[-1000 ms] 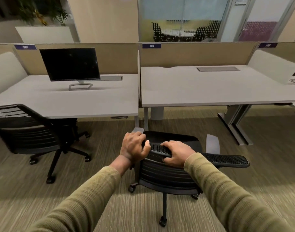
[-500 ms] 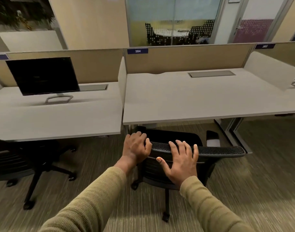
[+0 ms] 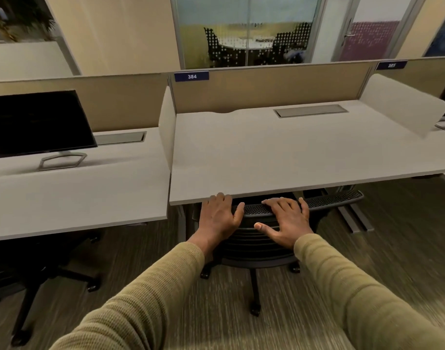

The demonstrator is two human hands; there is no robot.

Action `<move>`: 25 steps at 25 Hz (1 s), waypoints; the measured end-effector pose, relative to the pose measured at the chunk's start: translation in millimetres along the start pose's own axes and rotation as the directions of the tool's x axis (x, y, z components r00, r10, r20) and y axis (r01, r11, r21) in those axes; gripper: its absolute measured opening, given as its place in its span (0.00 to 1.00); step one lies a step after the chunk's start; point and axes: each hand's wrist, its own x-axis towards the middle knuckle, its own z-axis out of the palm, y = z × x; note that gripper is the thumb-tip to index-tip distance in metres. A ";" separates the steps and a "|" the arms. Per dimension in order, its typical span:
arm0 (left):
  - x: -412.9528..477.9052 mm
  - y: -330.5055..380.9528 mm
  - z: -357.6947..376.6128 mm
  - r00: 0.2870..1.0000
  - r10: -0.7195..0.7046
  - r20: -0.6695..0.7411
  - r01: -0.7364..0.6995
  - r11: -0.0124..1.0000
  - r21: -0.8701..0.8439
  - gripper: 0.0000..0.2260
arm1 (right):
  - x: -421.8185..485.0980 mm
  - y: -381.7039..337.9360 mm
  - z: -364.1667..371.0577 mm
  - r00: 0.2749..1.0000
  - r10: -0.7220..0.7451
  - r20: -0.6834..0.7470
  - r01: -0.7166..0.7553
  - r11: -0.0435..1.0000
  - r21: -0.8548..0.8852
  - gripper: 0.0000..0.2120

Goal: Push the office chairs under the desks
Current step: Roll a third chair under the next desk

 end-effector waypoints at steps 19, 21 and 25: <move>51.7 -24.1 5.8 0.986 0.008 0.165 0.002 0.998 -0.065 0.27 | 83.0 5.5 0.9 0.980 0.079 0.180 -0.034 0.969 -0.243 0.51; 32.3 -25.9 2.9 0.984 0.014 0.178 -0.005 0.999 -0.050 0.33 | 68.5 -7.8 5.6 0.991 0.095 0.099 -0.063 0.956 -0.287 0.50; -29.0 -21.5 4.8 0.989 0.059 0.136 -0.054 0.998 -0.043 0.38 | 17.8 -33.3 37.0 0.996 0.077 -0.052 -0.083 0.989 -0.121 0.48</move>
